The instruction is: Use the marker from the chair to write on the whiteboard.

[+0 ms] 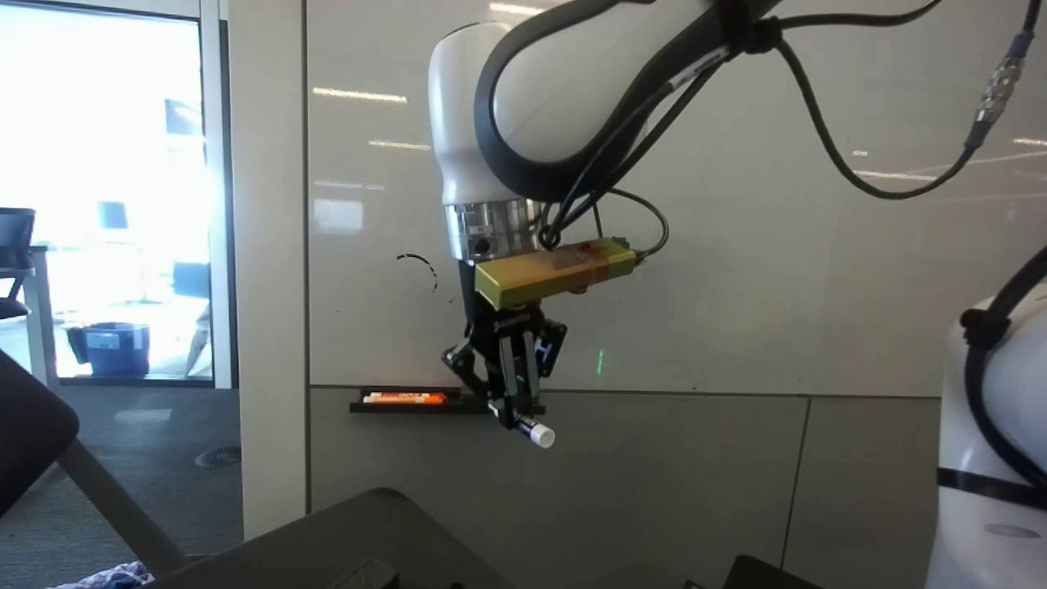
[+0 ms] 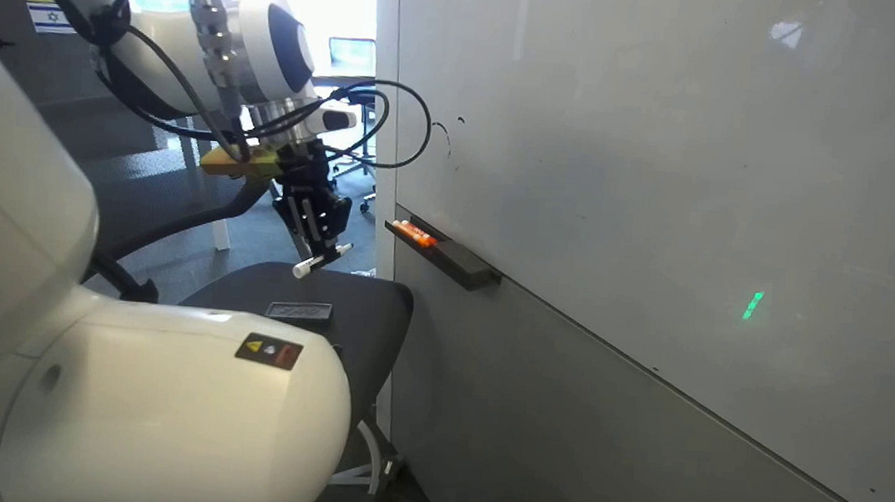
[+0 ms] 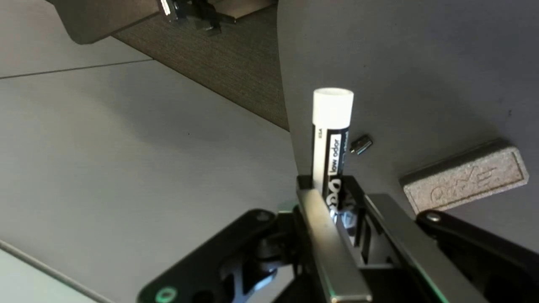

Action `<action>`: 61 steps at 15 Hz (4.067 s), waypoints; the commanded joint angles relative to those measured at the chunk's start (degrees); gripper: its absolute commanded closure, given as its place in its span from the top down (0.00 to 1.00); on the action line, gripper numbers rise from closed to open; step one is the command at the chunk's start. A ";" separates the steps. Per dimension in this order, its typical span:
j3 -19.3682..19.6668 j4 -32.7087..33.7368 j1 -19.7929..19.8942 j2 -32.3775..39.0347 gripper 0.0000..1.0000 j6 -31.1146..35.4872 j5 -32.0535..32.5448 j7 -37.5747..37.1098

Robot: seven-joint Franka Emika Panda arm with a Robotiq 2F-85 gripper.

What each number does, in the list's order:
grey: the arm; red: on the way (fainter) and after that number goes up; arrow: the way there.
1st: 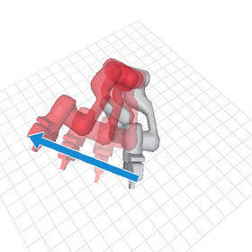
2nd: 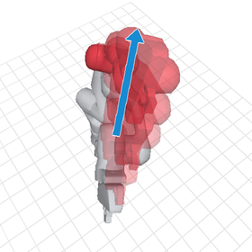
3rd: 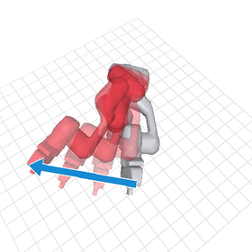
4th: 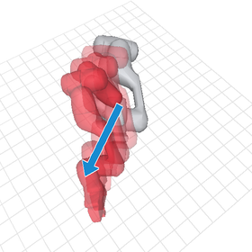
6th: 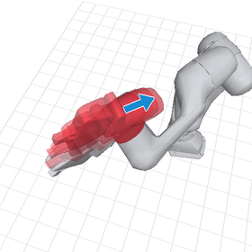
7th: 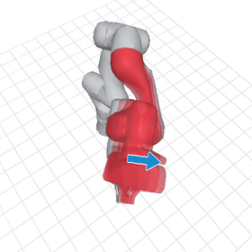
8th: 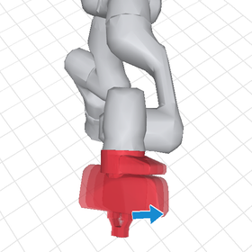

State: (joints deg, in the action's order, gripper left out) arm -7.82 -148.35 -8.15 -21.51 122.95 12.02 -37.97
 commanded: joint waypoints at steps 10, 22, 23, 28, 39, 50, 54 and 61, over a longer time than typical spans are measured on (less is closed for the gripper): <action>-2.49 16.77 6.98 7.38 0.10 0.50 1.20 -1.31; 2.06 30.70 10.21 14.45 0.10 -0.04 2.25 -1.20; 2.40 31.63 10.26 15.30 0.10 -0.04 2.48 -1.14; 4.35 36.55 10.25 18.74 0.10 -0.76 2.20 -0.81; 6.70 38.22 9.99 18.67 0.09 -1.19 2.29 -2.50; 8.28 37.93 10.74 21.75 0.09 -0.16 3.57 -4.86; 7.50 40.31 9.15 24.60 0.09 -0.04 6.24 -4.73; 6.55 42.26 5.92 24.37 0.08 0.91 8.82 -4.67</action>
State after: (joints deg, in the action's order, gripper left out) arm -1.20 -107.97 -1.45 2.92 123.25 19.85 -41.98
